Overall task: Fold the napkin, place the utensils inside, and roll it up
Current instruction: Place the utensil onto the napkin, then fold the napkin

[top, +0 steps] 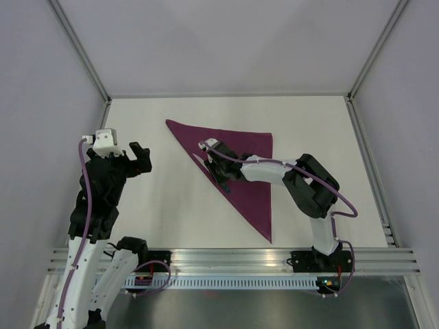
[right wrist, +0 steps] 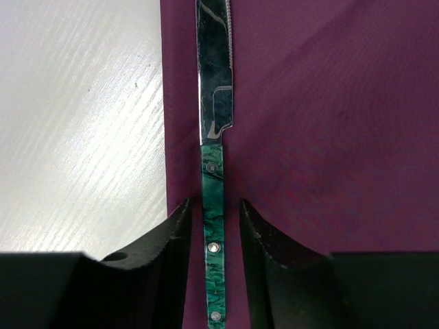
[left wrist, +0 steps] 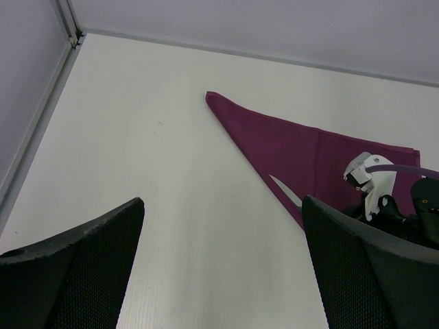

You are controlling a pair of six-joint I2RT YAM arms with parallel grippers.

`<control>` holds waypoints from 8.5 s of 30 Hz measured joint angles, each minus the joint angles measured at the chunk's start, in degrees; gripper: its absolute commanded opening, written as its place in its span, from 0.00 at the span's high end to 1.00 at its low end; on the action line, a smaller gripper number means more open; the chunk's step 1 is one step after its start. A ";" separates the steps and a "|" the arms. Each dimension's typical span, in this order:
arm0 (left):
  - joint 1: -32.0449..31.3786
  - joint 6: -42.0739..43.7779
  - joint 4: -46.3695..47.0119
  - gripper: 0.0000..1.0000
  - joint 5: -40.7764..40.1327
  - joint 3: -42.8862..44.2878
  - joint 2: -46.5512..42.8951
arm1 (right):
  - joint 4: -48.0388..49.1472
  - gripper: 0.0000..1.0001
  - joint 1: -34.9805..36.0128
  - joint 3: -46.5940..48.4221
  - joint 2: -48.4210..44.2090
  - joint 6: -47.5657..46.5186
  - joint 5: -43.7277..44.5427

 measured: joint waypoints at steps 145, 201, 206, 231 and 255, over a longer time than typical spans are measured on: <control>-47.98 0.83 55.23 0.98 -16.06 -11.82 54.75 | -16.68 0.57 -56.33 -2.82 -25.88 -12.94 -27.41; -18.08 -10.12 50.90 0.89 -2.64 -4.66 64.50 | -17.73 0.58 -56.33 -2.82 -23.98 -13.05 -28.17; -17.75 -10.49 50.51 0.73 -2.62 -4.07 64.76 | -17.75 0.57 -56.33 -2.82 -23.98 -13.20 -28.17; 2.54 -25.31 36.09 0.55 -2.45 20.98 73.70 | -17.90 0.57 -56.33 -2.82 -23.98 -13.40 -28.85; 5.95 -30.99 26.43 0.50 -1.07 35.15 90.29 | -18.14 0.58 -56.33 -2.82 -23.96 -13.40 -29.73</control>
